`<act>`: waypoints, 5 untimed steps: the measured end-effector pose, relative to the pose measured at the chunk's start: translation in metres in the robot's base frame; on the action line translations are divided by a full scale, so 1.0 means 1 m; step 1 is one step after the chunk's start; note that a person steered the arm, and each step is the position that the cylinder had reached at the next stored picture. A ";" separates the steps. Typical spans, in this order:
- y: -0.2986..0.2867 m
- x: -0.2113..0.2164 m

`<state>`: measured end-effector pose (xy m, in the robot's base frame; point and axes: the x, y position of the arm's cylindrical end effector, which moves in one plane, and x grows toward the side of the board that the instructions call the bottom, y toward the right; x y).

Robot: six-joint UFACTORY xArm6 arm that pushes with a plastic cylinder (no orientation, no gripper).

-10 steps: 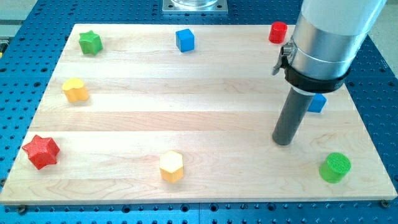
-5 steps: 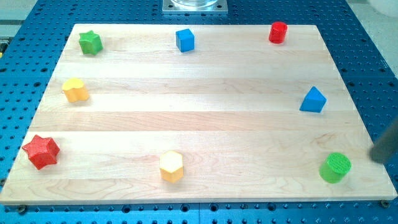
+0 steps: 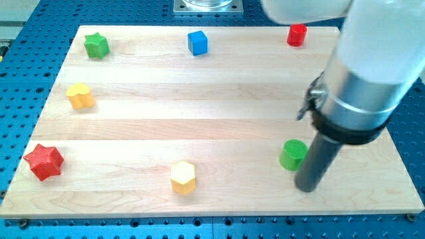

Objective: Place the green circle horizontal to the blue triangle

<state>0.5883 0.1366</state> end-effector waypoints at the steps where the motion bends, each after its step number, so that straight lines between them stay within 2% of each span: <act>1: 0.006 -0.002; 3: -0.012 -0.082; 4: 0.001 -0.086; 5: 0.042 -0.081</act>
<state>0.5070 0.1783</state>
